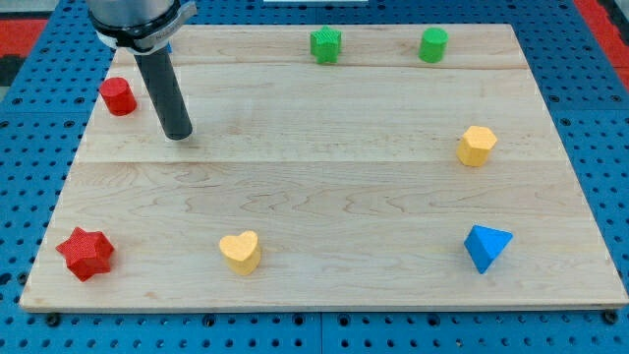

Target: Slide the blue cube down a bit

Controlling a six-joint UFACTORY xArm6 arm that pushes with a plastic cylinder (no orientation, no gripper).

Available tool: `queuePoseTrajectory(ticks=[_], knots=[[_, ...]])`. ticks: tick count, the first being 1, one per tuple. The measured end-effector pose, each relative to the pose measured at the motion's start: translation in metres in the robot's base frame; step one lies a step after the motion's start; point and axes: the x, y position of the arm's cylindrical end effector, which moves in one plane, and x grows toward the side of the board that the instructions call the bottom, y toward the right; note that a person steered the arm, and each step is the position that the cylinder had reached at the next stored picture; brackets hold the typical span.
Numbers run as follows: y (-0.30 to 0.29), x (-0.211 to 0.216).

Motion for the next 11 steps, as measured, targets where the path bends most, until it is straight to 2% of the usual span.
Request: queuePoseTrajectory(ticks=[1, 2, 3, 4, 5, 6, 10, 11], knots=[[-0.02, 0.007], [-0.055, 0.032], [-0.107, 0.05], [-0.131, 0.04], [-0.131, 0.022], [-0.131, -0.047], [-0.123, -0.194], [-0.083, -0.192]])
